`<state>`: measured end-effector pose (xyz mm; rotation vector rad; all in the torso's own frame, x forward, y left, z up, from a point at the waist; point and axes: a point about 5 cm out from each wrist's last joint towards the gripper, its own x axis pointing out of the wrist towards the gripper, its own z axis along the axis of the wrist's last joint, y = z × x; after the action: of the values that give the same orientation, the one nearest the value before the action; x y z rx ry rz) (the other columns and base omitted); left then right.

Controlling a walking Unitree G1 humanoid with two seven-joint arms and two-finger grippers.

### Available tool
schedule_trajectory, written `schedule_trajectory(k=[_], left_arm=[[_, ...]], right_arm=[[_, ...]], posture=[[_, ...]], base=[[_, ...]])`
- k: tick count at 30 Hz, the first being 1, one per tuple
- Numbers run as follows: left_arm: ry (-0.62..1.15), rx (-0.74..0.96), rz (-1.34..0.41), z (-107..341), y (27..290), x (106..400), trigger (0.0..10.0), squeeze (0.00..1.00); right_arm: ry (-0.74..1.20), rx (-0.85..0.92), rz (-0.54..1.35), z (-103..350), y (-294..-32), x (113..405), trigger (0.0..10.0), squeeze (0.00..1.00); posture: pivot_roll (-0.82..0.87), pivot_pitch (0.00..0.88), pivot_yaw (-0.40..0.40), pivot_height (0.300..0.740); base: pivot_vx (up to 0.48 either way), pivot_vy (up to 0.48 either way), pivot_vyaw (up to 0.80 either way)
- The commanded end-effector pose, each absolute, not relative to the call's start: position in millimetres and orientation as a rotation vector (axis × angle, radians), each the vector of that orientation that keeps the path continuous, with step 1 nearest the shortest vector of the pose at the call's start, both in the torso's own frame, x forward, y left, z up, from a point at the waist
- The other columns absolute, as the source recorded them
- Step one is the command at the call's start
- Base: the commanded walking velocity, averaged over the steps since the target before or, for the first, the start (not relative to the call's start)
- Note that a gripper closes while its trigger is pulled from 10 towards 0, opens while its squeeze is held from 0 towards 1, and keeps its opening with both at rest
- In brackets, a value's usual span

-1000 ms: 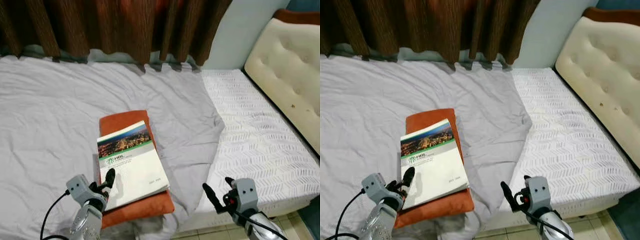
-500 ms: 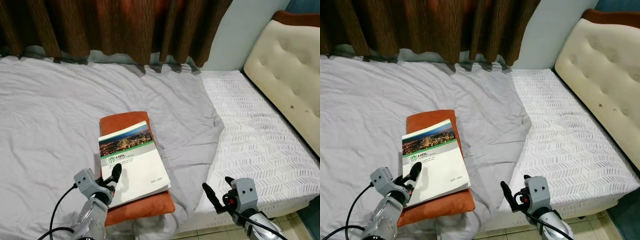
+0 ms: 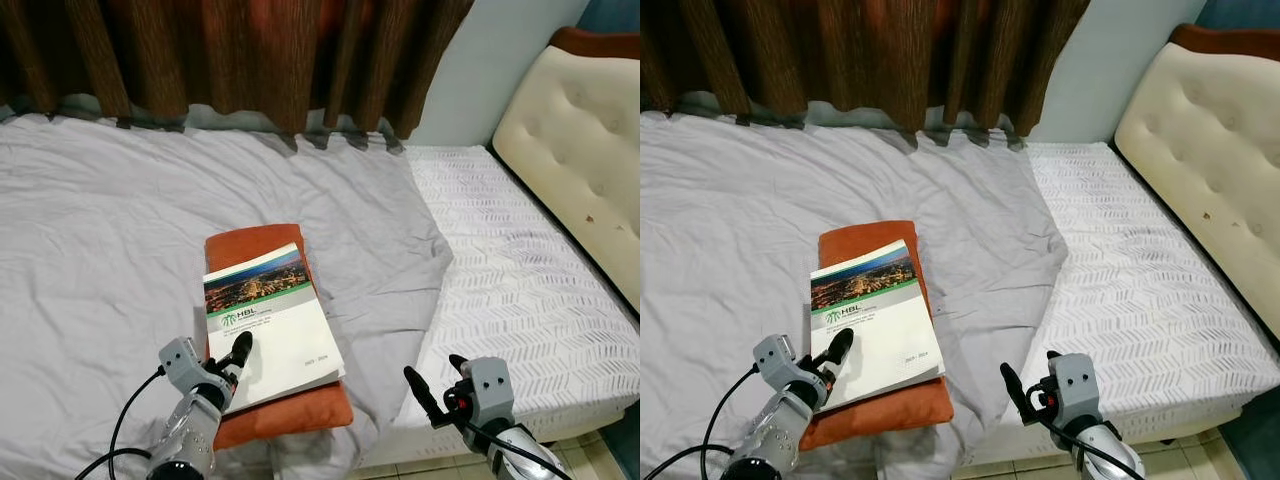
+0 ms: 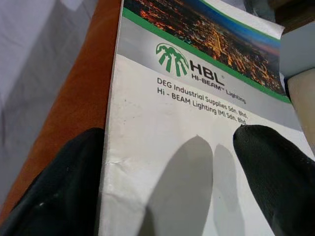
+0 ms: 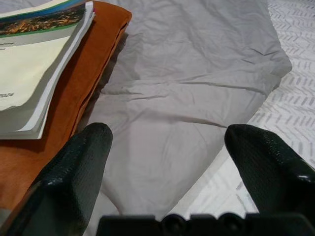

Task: Clean up the room

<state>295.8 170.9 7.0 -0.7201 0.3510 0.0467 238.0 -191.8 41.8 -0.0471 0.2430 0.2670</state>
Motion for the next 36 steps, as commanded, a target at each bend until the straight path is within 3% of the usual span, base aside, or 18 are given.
schedule_trajectory(k=[1, 2, 4, 5, 20, 28, 33, 36], left_arm=[[0.388, -0.725, 0.022, 3.2, 161.9, 295.0, 10.0, 0.0], [0.398, -0.712, 0.006, 3.9, 160.0, 296.8, 10.0, 0.0], [0.422, -0.684, -0.011, 4.4, 158.0, 299.5, 1.5, 0.0], [0.435, -0.666, -0.015, 4.8, 158.6, 301.2, 0.0, 0.0], [0.491, -0.544, -0.049, 4.8, 160.5, 304.8, 0.0, 0.0], [0.356, -0.478, -0.134, 30.8, 161.5, 323.9, 0.0, 0.0], [0.237, -0.438, -0.201, 52.9, 160.7, 335.3, 0.0, 0.0], [0.059, -0.271, -0.275, 86.2, 165.1, 340.1, 0.0, 0.0]], right_arm=[[0.254, -0.06, 0.254, 39.5, -194.9, 237.6, 10.0, 0.0], [0.252, -0.06, 0.253, 39.5, -194.8, 238.2, 10.0, 0.0], [0.25, -0.058, 0.251, 39.3, -194.0, 240.1, 10.0, 0.0], [0.248, -0.055, 0.249, 38.8, -192.5, 242.0, 10.0, 0.0], [0.24, -0.021, 0.226, 33.4, -184.2, 245.9, 10.0, 0.0], [0.21, 0.006, 0.188, 35.1, -183.3, 257.9, 10.0, 0.0], [0.187, 0.016, 0.18, 38.0, -181.5, 265.2, 10.0, 0.0], [0.133, 0.027, 0.16, 48.4, -181.7, 276.7, 10.0, 0.0]], posture=[[-0.07, 0.115, -0.137, 0.74], [-0.07, 0.111, -0.136, 0.74], [-0.07, 0.103, -0.133, 0.74], [-0.06, 0.096, -0.127, 0.74], [-0.05, 0.069, -0.09, 0.74], [-0.03, 0.0, -0.058, 0.74], [-0.01, 0.0, -0.049, 0.74], [0.02, 0.0, -0.042, 0.74]], base=[[0.0, 0.0, 0.0], [0.0, 0.0, 0.0], [0.0, 0.0, 0.0], [0.0, 0.0, 0.0], [0.0, 0.0, 0.0], [0.0, 0.0, 0.0], [0.0, 0.0, 0.0], [0.0, 0.0, 0.0]])
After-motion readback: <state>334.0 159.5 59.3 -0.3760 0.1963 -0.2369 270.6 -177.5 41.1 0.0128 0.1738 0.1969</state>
